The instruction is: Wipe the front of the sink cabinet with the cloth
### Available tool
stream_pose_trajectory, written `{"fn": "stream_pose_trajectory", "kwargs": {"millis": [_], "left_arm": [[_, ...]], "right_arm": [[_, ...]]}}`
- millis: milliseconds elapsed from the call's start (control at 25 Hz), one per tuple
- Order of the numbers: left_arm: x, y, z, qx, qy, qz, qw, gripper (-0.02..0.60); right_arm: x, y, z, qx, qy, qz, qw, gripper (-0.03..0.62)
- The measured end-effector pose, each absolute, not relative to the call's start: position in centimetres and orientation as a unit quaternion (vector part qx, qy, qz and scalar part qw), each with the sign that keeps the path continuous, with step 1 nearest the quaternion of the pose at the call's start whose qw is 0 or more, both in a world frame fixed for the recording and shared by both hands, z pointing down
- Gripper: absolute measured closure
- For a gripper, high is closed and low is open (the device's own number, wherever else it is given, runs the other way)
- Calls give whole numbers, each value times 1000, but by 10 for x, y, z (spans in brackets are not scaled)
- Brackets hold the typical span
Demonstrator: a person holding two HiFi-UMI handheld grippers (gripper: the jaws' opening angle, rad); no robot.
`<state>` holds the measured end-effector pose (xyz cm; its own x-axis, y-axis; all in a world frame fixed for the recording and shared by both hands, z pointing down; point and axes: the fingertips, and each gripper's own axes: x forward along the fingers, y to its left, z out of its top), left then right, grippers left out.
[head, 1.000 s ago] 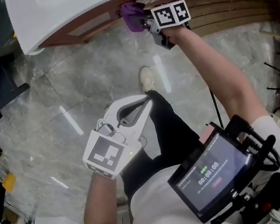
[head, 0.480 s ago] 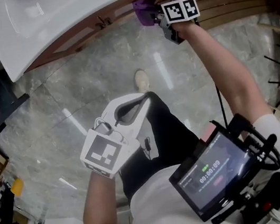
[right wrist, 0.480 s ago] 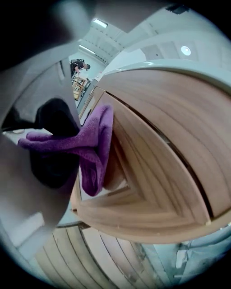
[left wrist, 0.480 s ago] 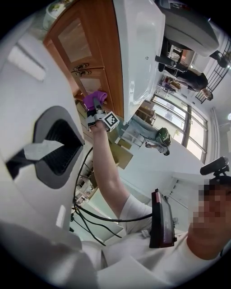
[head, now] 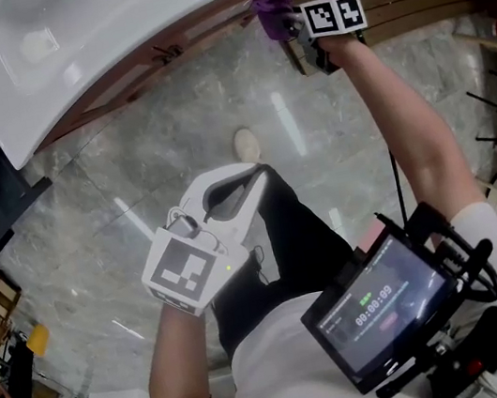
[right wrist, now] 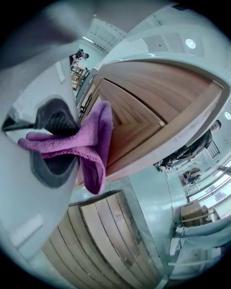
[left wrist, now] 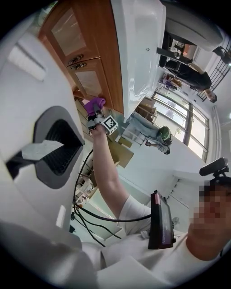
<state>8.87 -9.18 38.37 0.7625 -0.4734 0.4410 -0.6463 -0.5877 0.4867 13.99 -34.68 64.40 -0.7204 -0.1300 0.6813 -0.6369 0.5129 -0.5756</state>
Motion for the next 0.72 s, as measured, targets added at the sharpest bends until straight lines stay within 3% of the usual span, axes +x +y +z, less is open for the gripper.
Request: {"fn": "stream_pose_trajectory", "kwargs": {"millis": [400, 720], "left_arm": [[80, -79, 386, 880, -320, 134, 326, 579], [47, -47, 378, 877, -333, 127, 322, 578]], "right_arm": [[166, -341, 651, 268, -810, 426, 302, 534], [98, -265, 650, 208, -822, 418, 325, 534]]}}
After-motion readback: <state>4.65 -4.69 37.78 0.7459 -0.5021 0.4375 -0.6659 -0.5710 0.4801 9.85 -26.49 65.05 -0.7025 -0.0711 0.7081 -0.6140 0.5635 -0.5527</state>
